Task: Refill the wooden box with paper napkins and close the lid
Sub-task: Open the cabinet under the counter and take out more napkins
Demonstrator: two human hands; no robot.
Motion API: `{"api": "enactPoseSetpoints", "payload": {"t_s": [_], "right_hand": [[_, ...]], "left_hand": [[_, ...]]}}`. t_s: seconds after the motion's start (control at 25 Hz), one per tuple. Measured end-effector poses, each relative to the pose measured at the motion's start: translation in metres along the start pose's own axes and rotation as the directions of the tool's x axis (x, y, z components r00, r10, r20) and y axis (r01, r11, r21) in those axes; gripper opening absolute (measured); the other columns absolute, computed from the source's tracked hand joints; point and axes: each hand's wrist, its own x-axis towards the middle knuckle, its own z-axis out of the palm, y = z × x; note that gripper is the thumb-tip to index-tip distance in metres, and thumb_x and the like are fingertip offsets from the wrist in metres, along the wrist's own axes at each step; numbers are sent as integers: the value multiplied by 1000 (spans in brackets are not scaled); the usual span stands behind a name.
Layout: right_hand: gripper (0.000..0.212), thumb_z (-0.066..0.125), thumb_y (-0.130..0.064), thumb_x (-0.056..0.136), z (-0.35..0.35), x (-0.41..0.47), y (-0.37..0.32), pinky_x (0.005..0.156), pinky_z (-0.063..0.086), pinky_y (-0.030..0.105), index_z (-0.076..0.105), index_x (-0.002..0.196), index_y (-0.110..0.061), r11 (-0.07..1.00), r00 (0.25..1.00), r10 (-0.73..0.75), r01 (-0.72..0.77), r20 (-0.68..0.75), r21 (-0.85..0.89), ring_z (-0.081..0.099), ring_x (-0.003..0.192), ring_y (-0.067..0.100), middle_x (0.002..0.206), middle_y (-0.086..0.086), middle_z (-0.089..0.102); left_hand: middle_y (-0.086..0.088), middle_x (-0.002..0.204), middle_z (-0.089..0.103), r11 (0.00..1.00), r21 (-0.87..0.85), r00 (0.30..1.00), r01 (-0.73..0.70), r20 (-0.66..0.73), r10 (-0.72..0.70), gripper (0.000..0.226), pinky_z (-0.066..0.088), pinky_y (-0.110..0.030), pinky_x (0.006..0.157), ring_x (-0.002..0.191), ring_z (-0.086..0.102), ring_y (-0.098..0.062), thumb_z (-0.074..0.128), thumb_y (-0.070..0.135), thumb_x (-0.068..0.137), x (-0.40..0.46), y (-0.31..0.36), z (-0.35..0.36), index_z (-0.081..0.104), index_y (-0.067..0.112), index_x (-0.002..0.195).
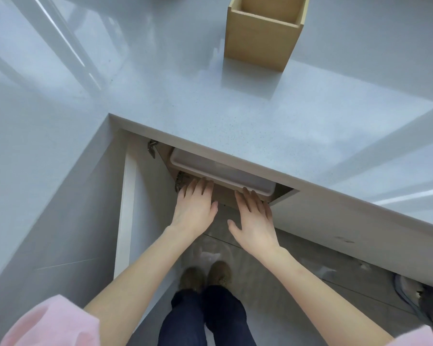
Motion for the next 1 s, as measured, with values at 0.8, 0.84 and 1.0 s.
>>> {"api": "enactPoseSetpoints", "payload": {"t_s": [0.8, 0.84, 1.0], "right_hand": [[63, 33, -42, 96, 81, 138, 83, 119, 3, 35, 8, 149, -17, 994, 998, 22, -27, -52, -108, 3, 147, 20, 159, 4, 6], [63, 34, -41, 96, 82, 146, 85, 119, 7, 34, 11, 149, -16, 996, 997, 18, -23, -71, -80, 8, 146, 21, 159, 4, 10], [57, 43, -33, 95, 85, 185, 92, 108, 31, 32, 26, 144, -9, 947, 983, 168, -142, -68, 287, 35, 135, 27, 148, 12, 35]], "left_hand": [[-18, 150, 27, 871, -466, 987, 159, 60, -148, 59, 26, -33, 111, 138, 28, -30, 40, 26, 96, 145, -21, 111, 17, 1, 144], [-18, 149, 28, 860, -477, 983, 182, 70, -169, 59, 27, -32, 110, 137, 29, -30, 40, 26, 96, 153, -24, 112, 17, 1, 144], [-17, 149, 29, 833, -498, 971, 240, 118, -208, 60, 31, -30, 106, 135, 31, -29, 42, 30, 95, 191, -38, 113, 18, 3, 144]]}}
